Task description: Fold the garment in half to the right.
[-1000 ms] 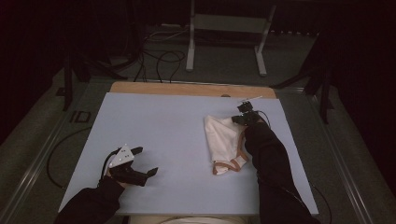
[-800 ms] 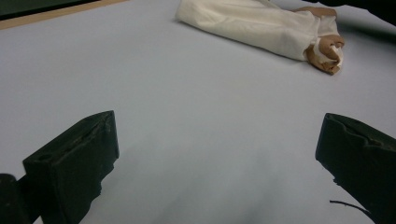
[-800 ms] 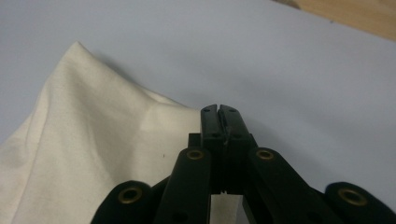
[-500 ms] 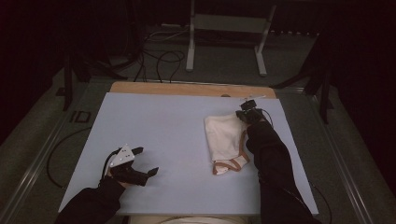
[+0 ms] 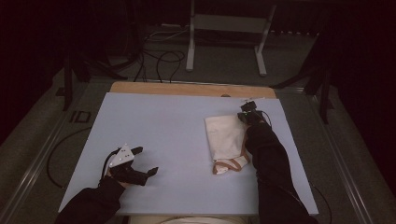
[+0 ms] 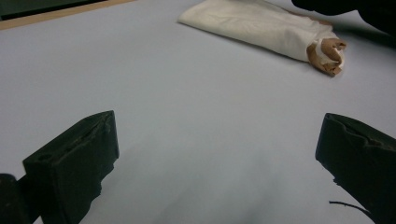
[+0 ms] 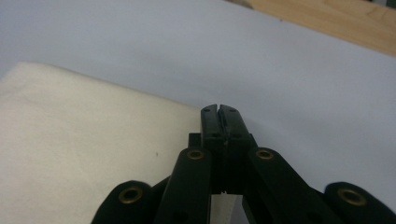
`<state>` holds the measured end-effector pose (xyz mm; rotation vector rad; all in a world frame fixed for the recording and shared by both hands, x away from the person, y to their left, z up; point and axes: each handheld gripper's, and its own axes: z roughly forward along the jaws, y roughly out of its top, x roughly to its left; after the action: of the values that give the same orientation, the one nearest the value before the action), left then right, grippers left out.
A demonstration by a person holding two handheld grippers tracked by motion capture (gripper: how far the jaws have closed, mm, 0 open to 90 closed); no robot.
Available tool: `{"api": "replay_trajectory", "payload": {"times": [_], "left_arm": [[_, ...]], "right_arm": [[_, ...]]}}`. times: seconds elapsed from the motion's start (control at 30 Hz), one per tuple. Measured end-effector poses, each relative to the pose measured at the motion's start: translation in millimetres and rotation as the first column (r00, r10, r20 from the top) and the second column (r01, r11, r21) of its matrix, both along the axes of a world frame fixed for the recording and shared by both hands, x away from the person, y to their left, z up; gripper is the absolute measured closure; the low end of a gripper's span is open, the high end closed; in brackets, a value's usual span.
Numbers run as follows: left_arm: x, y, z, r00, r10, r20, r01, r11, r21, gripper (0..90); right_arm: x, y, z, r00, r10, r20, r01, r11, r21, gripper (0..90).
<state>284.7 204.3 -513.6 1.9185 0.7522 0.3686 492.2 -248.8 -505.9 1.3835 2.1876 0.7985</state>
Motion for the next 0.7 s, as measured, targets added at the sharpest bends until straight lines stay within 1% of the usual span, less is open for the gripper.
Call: {"api": "replay_trajectory", "payload": {"times": [0.03, 0.07, 0.1, 0.17, 0.37, 0.43, 0.5, 0.57, 0.67, 0.7], "left_arm": [[0.0, 0.4, 0.1, 1.0, 0.0, 0.001, 0.0, 1.0, 0.002, 0.4], [0.0, 0.5, 0.2, 1.0, 0.001, 0.002, -0.001, 1.0, 0.002, 0.4], [0.0, 0.6, 0.2, 1.0, 0.001, 0.002, -0.001, 1.0, 0.0, 0.4], [0.0, 0.6, 0.2, 1.0, 0.001, 0.001, -0.001, 1.0, 0.0, 0.4], [0.1, 0.3, 0.5, 1.0, 0.002, 0.001, -0.002, 1.0, 0.003, 0.4], [0.0, 0.3, 0.7, 1.0, 0.002, 0.002, -0.002, 1.0, 0.002, 0.4], [0.1, 0.7, 0.8, 1.0, 0.003, 0.001, -0.003, 1.0, 0.003, 0.4], [0.4, 0.8, 0.7, 1.0, 0.004, 0.001, -0.004, 1.0, 0.002, 0.4], [0.3, 0.7, 0.9, 1.0, 0.004, 0.001, -0.004, 1.0, 0.002, 0.4], [0.3, 0.9, 1.1, 1.0, 0.003, 0.002, -0.003, 1.0, 0.006, 0.4]], "right_arm": [[0.6, -0.5, -1.9, 1.0, -0.003, 0.002, 0.003, 1.0, -0.009, 90.0], [1.1, -1.1, -4.5, 0.9999, -0.008, -0.007, 0.008, 1.0, -0.003, 90.0], [1.3, -1.2, -6.0, 0.9999, -0.011, -0.008, 0.011, 1.0, -0.013, 90.0], [1.5, -1.4, -8.7, 0.9997, -0.013, -0.018, 0.013, 1.0, -0.008, 90.0], [2.1, -0.3, -9.7, 0.9996, -0.01, -0.026, 0.01, 1.0, -0.009, 89.4], [2.0, -0.1, -8.7, 0.9993, -0.012, -0.034, 0.012, 1.0, -0.005, 84.3], [1.5, 0.6, -6.3, 0.9992, -0.006, -0.041, 0.007, 1.0, 0.012, 74.6], [0.4, 1.9, -3.0, 0.9992, 0.007, -0.04, -0.006, 1.0, 0.022, 67.7], [-2.4, 5.1, 3.4, 0.9992, 0.025, -0.033, -0.023, 0.999, 0.041, 54.2], [-3.4, 6.0, 5.6, 0.9992, 0.029, -0.029, -0.027, 0.998, 0.051, 51.2]]}}
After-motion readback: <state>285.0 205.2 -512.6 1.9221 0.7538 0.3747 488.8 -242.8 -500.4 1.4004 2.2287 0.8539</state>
